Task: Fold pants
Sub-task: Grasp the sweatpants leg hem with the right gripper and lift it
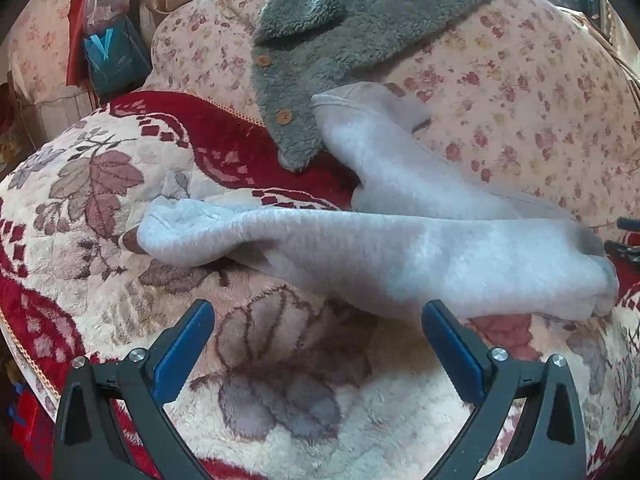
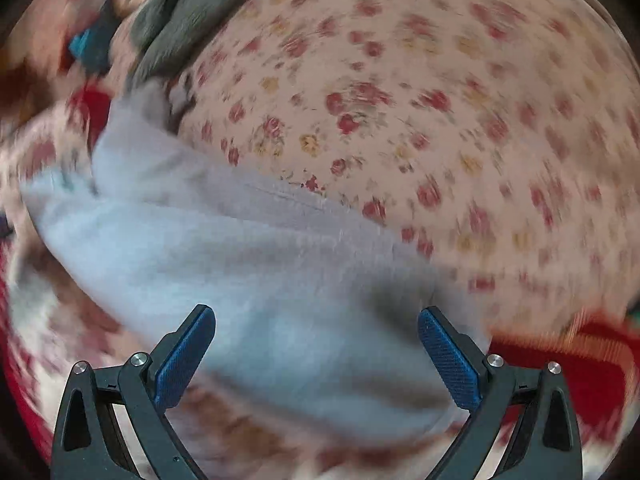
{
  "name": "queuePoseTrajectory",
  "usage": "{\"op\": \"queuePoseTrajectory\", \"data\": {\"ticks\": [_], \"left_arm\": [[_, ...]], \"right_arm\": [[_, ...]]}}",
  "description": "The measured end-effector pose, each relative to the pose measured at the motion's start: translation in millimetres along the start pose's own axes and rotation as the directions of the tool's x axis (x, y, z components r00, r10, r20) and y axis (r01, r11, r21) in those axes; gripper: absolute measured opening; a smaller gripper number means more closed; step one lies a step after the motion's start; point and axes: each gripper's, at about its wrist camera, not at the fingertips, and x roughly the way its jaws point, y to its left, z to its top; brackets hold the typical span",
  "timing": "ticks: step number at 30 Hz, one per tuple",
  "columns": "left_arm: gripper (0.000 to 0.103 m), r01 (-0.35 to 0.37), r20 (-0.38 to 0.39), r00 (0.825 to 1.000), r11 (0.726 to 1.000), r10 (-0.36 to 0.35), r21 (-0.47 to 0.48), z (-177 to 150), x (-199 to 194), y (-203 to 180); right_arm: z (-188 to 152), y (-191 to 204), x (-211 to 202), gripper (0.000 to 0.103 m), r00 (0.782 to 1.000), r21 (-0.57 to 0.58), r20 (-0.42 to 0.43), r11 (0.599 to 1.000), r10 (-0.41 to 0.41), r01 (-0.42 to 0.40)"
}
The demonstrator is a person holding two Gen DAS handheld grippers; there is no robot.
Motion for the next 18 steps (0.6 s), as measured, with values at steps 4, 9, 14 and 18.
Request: {"op": "queuePoseTrajectory", "data": {"ticks": [4, 9, 14, 18], "left_arm": [[0.103, 0.005, -0.014, 1.000, 1.000, -0.005, -0.015, 4, 11, -3], [0.103, -0.007, -0.028, 1.000, 1.000, 0.007, -0.003, 8, 23, -9], [0.103, -0.018, -0.041, 0.999, 1.000, 0.018, -0.011, 11, 33, -10], [0.103, -0.016, -0.047, 0.999, 0.999, 0.014, -0.042, 11, 33, -7]], "right_arm": [[16, -9, 36, 0.099, 0.999, -0.122, -0.043, 0.992, -0.009, 0.003], [23, -15, 72, 0.083, 0.995, -0.223, -0.099, 0.975, -0.005, -0.017], [22, -16, 100, 0.055, 0.985, -0.284, -0.171, 0.957, 0.014, -0.062], [16, -15, 95, 0.017, 0.987, -0.303, -0.160, 0.953, -0.028, -0.022]]}}
